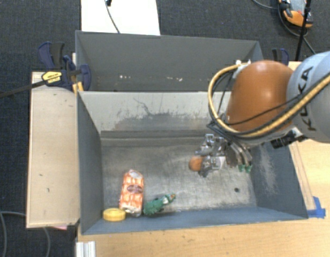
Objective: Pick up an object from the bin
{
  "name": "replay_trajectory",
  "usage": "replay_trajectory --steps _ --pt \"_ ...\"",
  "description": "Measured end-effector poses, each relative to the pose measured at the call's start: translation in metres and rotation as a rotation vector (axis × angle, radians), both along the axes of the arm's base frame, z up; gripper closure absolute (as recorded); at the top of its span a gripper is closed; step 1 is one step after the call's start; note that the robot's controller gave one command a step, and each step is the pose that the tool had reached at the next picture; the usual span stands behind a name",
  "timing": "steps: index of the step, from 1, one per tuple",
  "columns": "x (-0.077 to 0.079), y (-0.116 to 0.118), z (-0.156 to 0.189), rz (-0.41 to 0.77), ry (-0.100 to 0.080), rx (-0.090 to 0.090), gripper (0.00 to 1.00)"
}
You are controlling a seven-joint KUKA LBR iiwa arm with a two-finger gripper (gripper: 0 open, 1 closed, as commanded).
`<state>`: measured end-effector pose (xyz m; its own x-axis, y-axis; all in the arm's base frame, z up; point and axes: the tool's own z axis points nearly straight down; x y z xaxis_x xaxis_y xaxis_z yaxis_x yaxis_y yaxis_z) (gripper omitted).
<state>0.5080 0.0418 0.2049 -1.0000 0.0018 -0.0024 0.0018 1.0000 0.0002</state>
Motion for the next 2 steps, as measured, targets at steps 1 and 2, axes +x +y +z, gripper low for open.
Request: replay_trajectory --steps 1,2 --pt "-0.0001 0.0001 -0.0001 -0.001 0.0 0.0 0.0" --pt "-0.0001 0.0002 0.0 -0.001 0.0 0.001 0.0"
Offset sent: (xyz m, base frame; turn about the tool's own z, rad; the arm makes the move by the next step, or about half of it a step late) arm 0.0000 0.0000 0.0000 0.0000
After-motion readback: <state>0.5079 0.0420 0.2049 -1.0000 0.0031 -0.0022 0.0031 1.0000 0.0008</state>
